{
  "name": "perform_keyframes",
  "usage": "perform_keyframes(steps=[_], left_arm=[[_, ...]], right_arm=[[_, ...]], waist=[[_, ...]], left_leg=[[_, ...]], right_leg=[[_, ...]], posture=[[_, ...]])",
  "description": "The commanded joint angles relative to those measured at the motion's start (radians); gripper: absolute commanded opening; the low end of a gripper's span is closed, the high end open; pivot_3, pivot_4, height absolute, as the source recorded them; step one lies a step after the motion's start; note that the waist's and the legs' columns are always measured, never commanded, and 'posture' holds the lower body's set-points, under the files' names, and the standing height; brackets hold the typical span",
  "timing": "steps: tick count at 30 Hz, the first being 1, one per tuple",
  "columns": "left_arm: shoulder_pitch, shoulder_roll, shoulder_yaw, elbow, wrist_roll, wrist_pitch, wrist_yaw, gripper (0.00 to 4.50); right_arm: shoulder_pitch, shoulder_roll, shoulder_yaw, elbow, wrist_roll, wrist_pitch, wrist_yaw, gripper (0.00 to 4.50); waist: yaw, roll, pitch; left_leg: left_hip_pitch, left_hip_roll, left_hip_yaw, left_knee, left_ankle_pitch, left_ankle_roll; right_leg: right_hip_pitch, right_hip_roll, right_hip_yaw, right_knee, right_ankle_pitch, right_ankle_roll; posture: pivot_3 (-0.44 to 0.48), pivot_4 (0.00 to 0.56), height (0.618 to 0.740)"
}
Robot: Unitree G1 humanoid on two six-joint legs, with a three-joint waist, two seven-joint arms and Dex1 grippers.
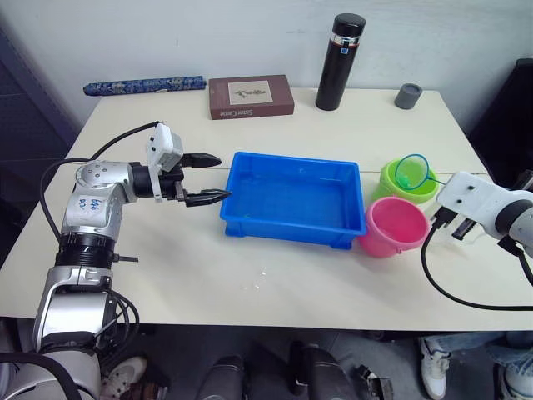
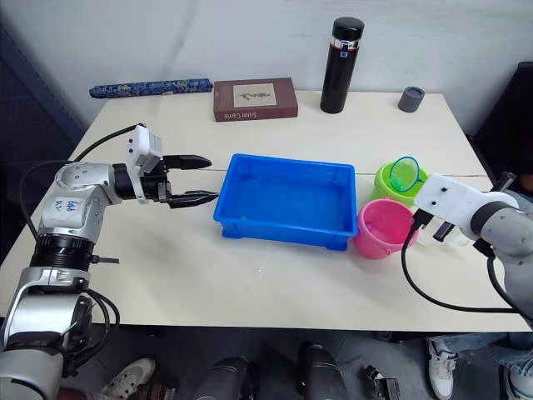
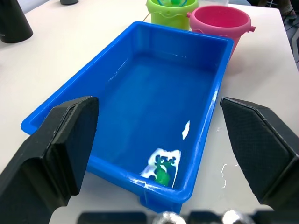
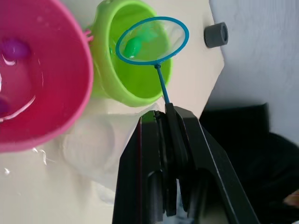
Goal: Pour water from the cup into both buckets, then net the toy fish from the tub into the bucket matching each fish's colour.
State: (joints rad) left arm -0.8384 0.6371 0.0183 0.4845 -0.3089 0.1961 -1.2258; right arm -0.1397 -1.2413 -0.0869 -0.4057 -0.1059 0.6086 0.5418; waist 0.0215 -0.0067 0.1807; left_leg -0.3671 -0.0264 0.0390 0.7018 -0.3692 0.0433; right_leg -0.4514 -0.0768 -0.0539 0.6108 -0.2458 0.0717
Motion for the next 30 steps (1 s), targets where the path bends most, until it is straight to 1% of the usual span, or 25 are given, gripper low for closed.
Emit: perform_keyframes(steps=[1, 3, 5, 9, 10, 11, 13, 14, 17, 20, 22, 25, 30], left_arm=[[-0.013, 0.006, 0.012, -0.012, -0.001, -0.011, -0.006, 4.48], [-0.008, 0.007, 0.012, -0.017, -0.002, -0.009, -0.006, 4.48], [-0.005, 0.007, 0.013, -0.020, -0.003, -0.008, -0.005, 4.48], [0.002, 0.010, 0.017, -0.025, -0.005, -0.006, -0.004, 4.48], [0.006, 0.013, 0.019, -0.029, -0.006, -0.004, -0.003, 4.48], [0.012, 0.017, 0.025, -0.037, -0.010, 0.002, -0.001, 4.48], [0.031, 0.030, 0.045, -0.059, -0.027, 0.026, 0.004, 4.48], [0.043, 0.041, 0.053, -0.071, -0.032, 0.035, 0.005, 4.48], [0.076, 0.070, 0.076, -0.096, -0.038, 0.055, 0.008, 4.48], [0.133, 0.109, 0.109, -0.127, -0.044, 0.070, 0.022, 4.48], [0.165, 0.122, 0.128, -0.159, -0.055, 0.085, 0.034, 4.48], [0.236, 0.144, 0.168, -0.239, -0.076, 0.122, 0.060, 4.48], [0.352, 0.181, 0.231, -0.370, -0.109, 0.187, 0.105, 4.48]], right_arm=[[0.000, -0.056, 0.012, 0.000, -0.147, -0.093, -0.027, 0.00], [0.006, -0.075, 0.033, 0.020, -0.223, -0.162, -0.043, 0.00], [0.005, -0.067, 0.033, 0.034, -0.258, -0.204, -0.048, 0.00], [0.009, -0.028, -0.001, 0.036, -0.275, -0.233, -0.035, 0.00], [0.003, -0.017, -0.027, 0.029, -0.264, -0.229, -0.026, 0.00], [-0.020, 0.003, -0.051, 0.020, -0.240, -0.214, -0.018, 0.00], [-0.113, 0.067, -0.093, -0.011, -0.158, -0.142, 0.010, 0.00], [-0.168, 0.103, -0.098, -0.029, -0.101, -0.097, 0.042, 0.00], [-0.264, 0.169, -0.084, -0.063, 0.038, -0.006, 0.147, 0.00], [-0.340, 0.211, -0.022, -0.063, 0.142, 0.050, 0.245, 0.00], [-0.386, 0.234, 0.021, -0.048, 0.170, 0.077, 0.270, 0.00], [-0.463, 0.273, 0.161, 0.017, 0.146, 0.031, 0.319, 0.00], [-0.519, 0.322, 0.338, 0.121, 0.068, -0.065, 0.364, 0.00]], waist=[[0.001, 0.000, 0.000], [0.001, 0.000, 0.000], [0.001, 0.000, 0.000], [0.001, 0.000, 0.000], [0.001, 0.000, 0.000], [0.001, 0.000, 0.000], [-0.003, 0.000, 0.000], [-0.005, 0.000, 0.000], [-0.016, 0.000, 0.000], [-0.023, 0.000, 0.000], [-0.025, 0.000, 0.000], [-0.025, 0.000, 0.000], [-0.021, 0.000, 0.000]], left_leg=[[0.000, 0.000, 0.000, 0.000, 0.000, 0.000], [0.000, 0.000, 0.000, 0.000, 0.000, 0.000], [0.000, 0.000, 0.000, 0.000, 0.000, 0.000], [0.000, 0.000, 0.000, 0.000, 0.000, 0.000], [0.000, 0.000, 0.000, 0.000, 0.000, 0.000], [0.000, 0.000, 0.000, 0.000, 0.000, 0.000], [0.000, 0.000, 0.000, 0.001, 0.000, 0.000], [0.000, 0.000, 0.001, 0.001, 0.000, 0.000], [0.001, 0.002, 0.000, 0.002, 0.001, -0.001], [0.001, 0.002, -0.002, 0.002, 0.001, -0.001], [0.001, 0.002, -0.001, 0.001, 0.000, -0.001], [0.000, 0.001, -0.002, 0.002, 0.000, -0.001], [-0.001, 0.001, -0.003, 0.002, 0.000, -0.001]], right_leg=[[0.000, 0.000, 0.000, 0.000, 0.000, 0.000], [0.000, 0.000, 0.000, 0.000, 0.000, 0.000], [0.000, 0.000, 0.000, 0.000, 0.000, 0.000], [0.000, 0.000, 0.000, 0.000, 0.000, 0.000], [0.000, 0.000, 0.000, 0.000, 0.000, 0.000], [0.000, 0.000, 0.000, 0.000, 0.000, 0.000], [0.000, 0.001, 0.000, 0.000, 0.000, 0.000], [0.000, 0.001, 0.000, 0.001, 0.000, 0.000], [0.000, 0.002, 0.000, 0.001, 0.000, 0.000], [0.001, 0.002, -0.001, 0.001, 0.000, 0.000], [0.001, 0.001, 0.000, 0.001, 0.000, 0.000], [0.000, 0.000, 0.000, 0.002, 0.000, 0.000], [-0.001, -0.001, -0.001, 0.001, 0.000, 0.000]], posture=[[0.000, 0.150, 0.740], [0.000, 0.150, 0.740], [0.000, 0.150, 0.740], [0.000, 0.150, 0.740], [0.000, 0.150, 0.740], [0.000, 0.150, 0.740], [0.000, 0.150, 0.740], [0.000, 0.150, 0.740], [0.000, 0.150, 0.740], [0.000, 0.150, 0.740], [0.000, 0.150, 0.740], [0.000, 0.150, 0.740], [0.000, 0.150, 0.740]])
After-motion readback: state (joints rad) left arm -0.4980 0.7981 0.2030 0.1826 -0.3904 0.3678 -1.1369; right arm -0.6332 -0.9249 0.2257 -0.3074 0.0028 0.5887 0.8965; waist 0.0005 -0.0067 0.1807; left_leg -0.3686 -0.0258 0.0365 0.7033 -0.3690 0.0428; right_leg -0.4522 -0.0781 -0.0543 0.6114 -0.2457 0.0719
